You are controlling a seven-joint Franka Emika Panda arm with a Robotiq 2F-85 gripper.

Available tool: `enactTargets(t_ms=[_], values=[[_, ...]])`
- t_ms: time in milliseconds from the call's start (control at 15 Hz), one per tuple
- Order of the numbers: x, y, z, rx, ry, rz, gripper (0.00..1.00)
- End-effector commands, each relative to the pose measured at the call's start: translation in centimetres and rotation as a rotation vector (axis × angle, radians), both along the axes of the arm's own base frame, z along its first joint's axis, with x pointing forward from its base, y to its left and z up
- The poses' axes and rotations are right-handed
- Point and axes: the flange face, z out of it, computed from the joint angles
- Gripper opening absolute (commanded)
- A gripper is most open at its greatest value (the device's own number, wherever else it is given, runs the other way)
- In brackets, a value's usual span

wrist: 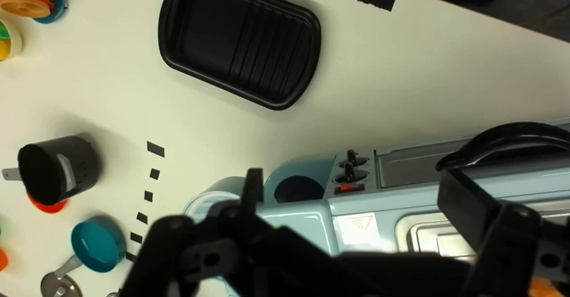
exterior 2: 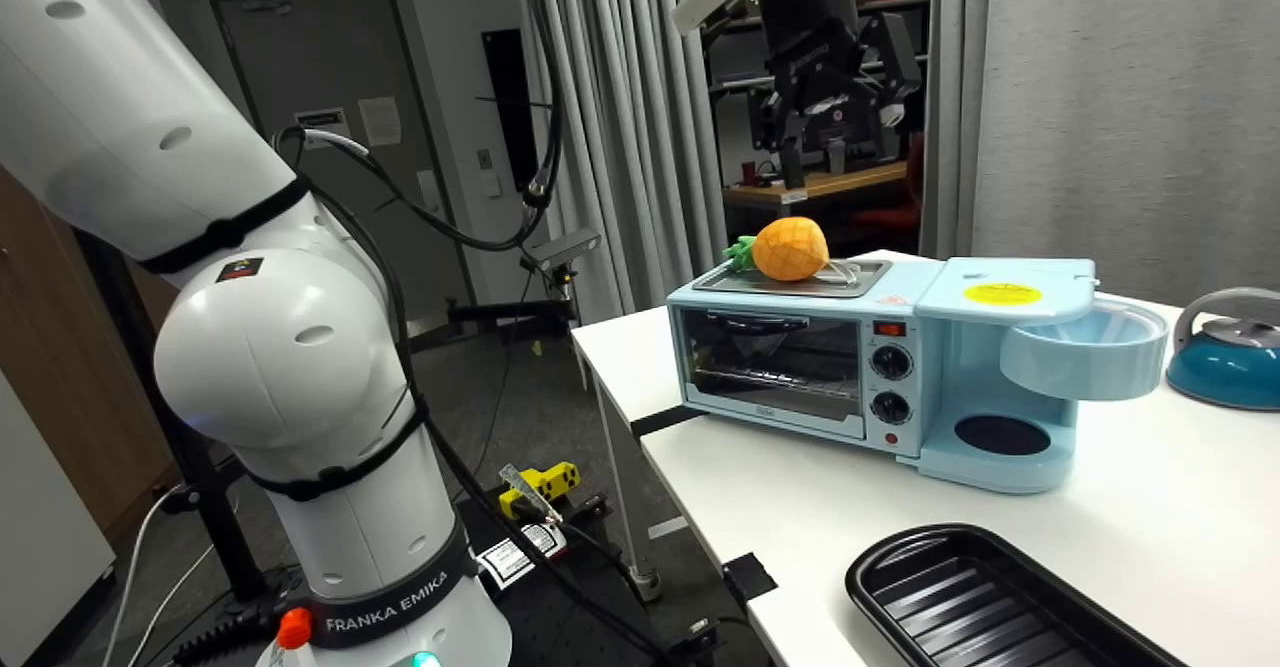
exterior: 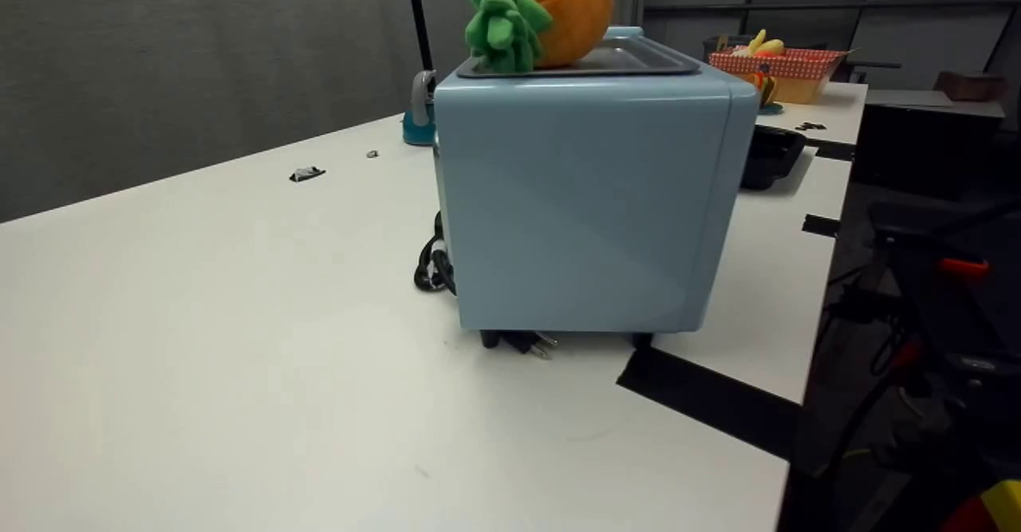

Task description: Flip the switch of the oven

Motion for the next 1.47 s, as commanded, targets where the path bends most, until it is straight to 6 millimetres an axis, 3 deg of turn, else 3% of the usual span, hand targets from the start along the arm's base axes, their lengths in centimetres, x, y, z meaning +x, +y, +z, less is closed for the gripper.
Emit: enactTargets(t_ms=[0,800,1067,1400], values=[[0.0,0.0,0.1,0.0,0.001,0.0,1.0],[0.5,0.0,-0.1,0.01,-0.016,0.008,1.0],[2.1,-0.1,-1.4,0.043,-0.07,-0.014,1.0],[3.8,1.0,-4.8,0.087,-0.062,-0.008,1.0]])
